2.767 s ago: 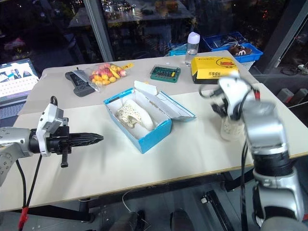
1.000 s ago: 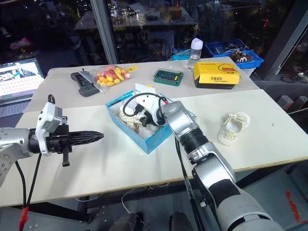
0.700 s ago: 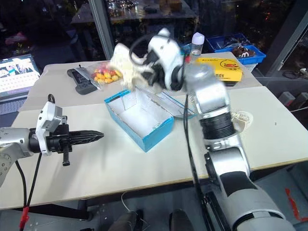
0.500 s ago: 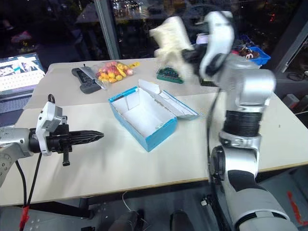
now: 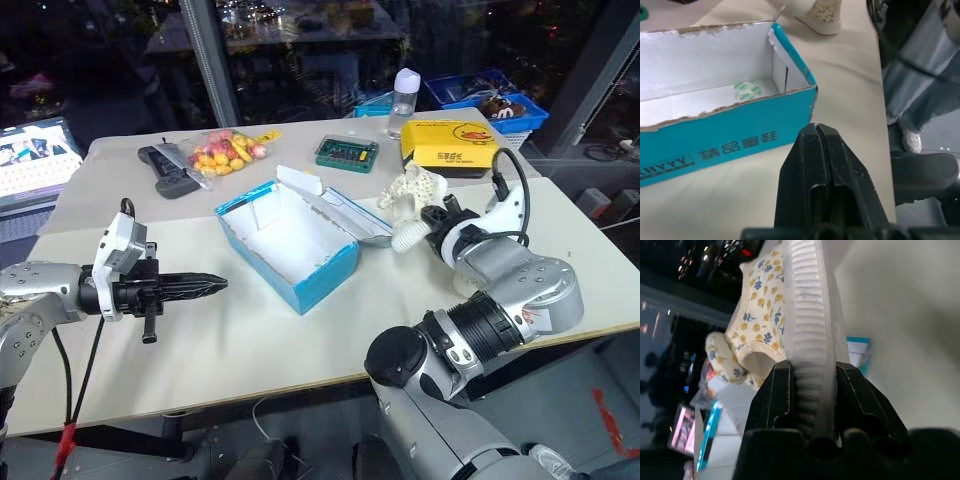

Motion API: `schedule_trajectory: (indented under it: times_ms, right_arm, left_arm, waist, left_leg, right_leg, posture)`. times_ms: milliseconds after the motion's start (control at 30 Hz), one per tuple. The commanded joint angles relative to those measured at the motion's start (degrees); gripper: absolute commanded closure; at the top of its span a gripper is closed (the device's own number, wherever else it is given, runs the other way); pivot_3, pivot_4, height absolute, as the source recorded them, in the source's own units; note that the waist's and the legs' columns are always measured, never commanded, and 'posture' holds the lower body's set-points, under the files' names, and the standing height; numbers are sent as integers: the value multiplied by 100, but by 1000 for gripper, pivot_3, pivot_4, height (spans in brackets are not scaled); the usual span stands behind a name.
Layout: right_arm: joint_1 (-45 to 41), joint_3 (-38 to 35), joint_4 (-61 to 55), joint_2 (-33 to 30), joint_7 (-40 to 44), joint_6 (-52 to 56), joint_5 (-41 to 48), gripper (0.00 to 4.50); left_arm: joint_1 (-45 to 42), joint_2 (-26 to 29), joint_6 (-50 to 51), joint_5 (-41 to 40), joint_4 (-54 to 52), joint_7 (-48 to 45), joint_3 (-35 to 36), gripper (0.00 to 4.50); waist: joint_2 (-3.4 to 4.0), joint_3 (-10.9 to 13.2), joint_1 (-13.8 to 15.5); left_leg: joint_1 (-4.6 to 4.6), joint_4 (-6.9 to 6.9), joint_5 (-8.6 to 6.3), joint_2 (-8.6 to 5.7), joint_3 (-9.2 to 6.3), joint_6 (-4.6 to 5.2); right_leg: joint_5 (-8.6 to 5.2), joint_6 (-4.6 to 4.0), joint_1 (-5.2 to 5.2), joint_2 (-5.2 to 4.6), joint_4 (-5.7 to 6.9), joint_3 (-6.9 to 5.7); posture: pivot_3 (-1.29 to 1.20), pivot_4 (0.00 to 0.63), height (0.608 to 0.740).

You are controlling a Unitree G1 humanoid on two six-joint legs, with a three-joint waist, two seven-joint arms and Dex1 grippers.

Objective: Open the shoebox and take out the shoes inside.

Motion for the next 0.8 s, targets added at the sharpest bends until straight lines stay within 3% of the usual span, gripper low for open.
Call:
schedule_trajectory:
  times_ms: [33,367,467,500,567,633,700,733,800]
  right_arm:
    - [292,-278,-153,-31,-90,41,46,3642]
    - [865,-244,420,-280,-150,41,57,3642]
    - [964,43,339,-301,-155,41,116,2407]
    - [1219,594,265,-441,-67,41,190,2305]
    - [1763,1734,116,-816,102,41,351,1558]
    - [2297,2810,-87,-1414,366,41,633,844]
    - [2768,3686,-315,-2175,602,41,857,844]
    - [3054,4357,-601,-3256,1019,41,1113,844]
    - [3323,4987,-873,-4803,1684,41,1513,844]
  left_arm:
    - [-140,38,-82,20,-16,-63,44,4500]
    - [-183,44,-8,-20,-51,-61,73,4500]
    - [-182,47,-3,-25,-44,-69,75,4500]
    - [-177,48,-11,-20,-39,-75,76,4500]
    - [-168,55,-22,-17,-28,-92,86,4500]
    - [-158,59,-24,-20,-18,-101,101,4500]
    - [-138,63,-22,-25,-25,-111,114,4500]
    - [-114,64,-11,-30,-45,-109,118,4500]
    - [-82,68,-5,-29,-49,-116,132,4500]
  waist:
    - [1,0,16]
    - [-3,-3,-64]
    - [-12,-9,-56]
    - [-16,-12,-59]
    - [-16,-12,-55]
    - [-16,-12,-54]
    - [-16,-12,-44]
    - [-13,-10,-37]
    - [25,16,-21]
  left_leg:
    - [-2,0,0,-2,0,0]
    - [32,-3,0,10,7,1]
    - [43,-1,1,13,7,2]
    - [44,-1,1,13,7,2]
    - [45,-1,1,14,7,2]
    - [42,-1,1,12,8,2]
    - [38,-3,1,13,8,3]
    - [34,-3,1,11,9,3]
    - [18,-3,-2,8,13,7]
  right_leg:
    - [0,0,-1,-2,-1,0]
    - [0,1,26,9,0,10]
    - [0,1,40,10,0,8]
    - [0,1,41,11,0,8]
    - [0,1,41,11,-1,8]
    - [-1,2,39,9,-5,9]
    - [-1,2,37,9,-14,9]
    - [-1,2,33,8,-16,9]
    - [-3,7,22,2,-25,9]
  posture:
    - [0,150,723]
    - [0,150,723]
    - [0,150,723]
    - [0,150,723]
    - [0,150,723]
    - [0,150,723]
    - [0,150,723]
    - [0,150,723]
    - [0,150,723]
